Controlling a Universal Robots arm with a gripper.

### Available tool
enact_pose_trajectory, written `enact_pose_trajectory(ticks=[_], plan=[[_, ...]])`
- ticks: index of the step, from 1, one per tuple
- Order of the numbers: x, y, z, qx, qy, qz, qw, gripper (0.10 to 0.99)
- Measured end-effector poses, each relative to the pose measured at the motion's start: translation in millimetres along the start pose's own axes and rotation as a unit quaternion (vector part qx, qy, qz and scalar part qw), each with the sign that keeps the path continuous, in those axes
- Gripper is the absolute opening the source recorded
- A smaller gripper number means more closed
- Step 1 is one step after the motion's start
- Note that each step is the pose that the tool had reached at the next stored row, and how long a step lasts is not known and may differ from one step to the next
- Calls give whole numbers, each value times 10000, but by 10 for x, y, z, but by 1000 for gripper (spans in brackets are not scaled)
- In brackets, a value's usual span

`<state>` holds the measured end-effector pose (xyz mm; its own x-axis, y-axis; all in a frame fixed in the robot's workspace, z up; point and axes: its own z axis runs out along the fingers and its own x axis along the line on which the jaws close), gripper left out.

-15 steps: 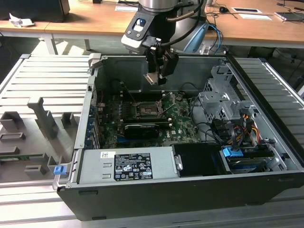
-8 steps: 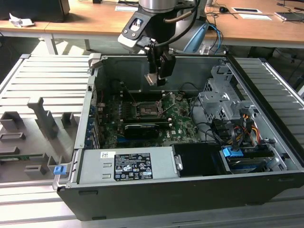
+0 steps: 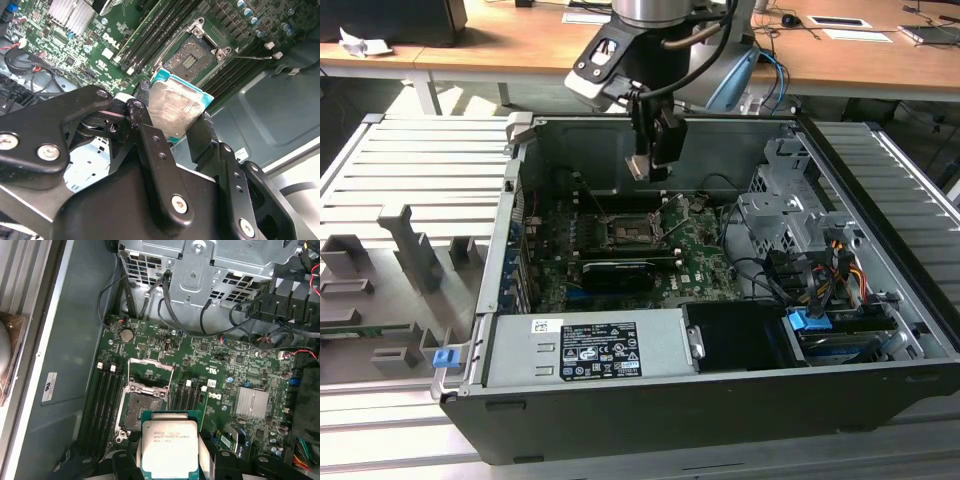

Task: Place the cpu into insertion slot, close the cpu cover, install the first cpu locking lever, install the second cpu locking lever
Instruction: 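Place the cpu into insertion slot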

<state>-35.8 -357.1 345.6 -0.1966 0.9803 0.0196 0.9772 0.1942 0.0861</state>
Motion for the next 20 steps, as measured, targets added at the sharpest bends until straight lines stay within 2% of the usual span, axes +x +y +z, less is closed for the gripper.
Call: enact_pose_trajectory(ticks=[10,20], plan=[[0,-1,10,-6,-25,283,9996,541],[0,-2,18,-11,-46,533,9986,541]])
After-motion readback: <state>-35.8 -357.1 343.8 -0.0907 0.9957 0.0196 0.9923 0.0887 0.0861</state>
